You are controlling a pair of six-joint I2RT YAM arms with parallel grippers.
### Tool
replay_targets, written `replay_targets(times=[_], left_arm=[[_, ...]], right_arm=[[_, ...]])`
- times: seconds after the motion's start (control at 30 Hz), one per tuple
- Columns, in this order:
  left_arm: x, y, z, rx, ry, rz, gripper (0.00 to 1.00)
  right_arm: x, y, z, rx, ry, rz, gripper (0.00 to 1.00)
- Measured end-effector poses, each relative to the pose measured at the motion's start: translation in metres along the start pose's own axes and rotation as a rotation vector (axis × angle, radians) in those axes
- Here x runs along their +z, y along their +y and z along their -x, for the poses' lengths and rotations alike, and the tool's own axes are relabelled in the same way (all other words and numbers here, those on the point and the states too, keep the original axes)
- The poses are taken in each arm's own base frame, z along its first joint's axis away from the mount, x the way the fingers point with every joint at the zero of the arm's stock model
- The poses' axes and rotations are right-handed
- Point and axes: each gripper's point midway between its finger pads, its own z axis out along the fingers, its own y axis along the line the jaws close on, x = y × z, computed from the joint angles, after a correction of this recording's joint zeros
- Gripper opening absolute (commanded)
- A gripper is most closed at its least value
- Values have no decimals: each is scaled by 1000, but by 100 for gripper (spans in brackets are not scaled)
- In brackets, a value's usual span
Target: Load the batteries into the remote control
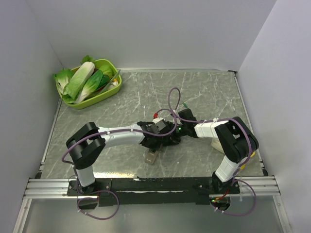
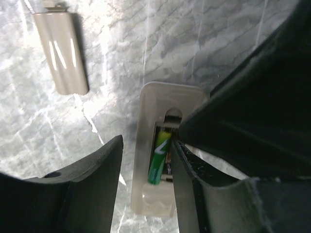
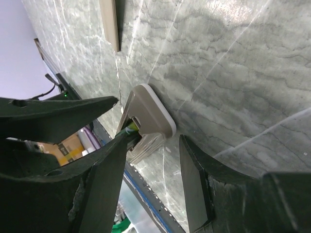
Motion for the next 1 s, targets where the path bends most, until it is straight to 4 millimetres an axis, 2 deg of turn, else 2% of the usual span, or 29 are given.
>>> replay_targets(times=[0.23, 0.5, 0.83, 1.0], left_arm=[[5, -2, 0, -9, 6, 8, 39], [5, -2, 1, -26, 2, 12, 41], [2, 6, -1, -22, 8, 50, 67], [-11, 4, 7, -43, -18, 22, 70]], right_arm=[[1, 0, 0, 4, 2, 2, 55], [1, 1, -1, 3, 5, 6, 55], [1, 1, -1, 2, 5, 7, 56], [2, 2, -2, -9, 9, 10, 56]])
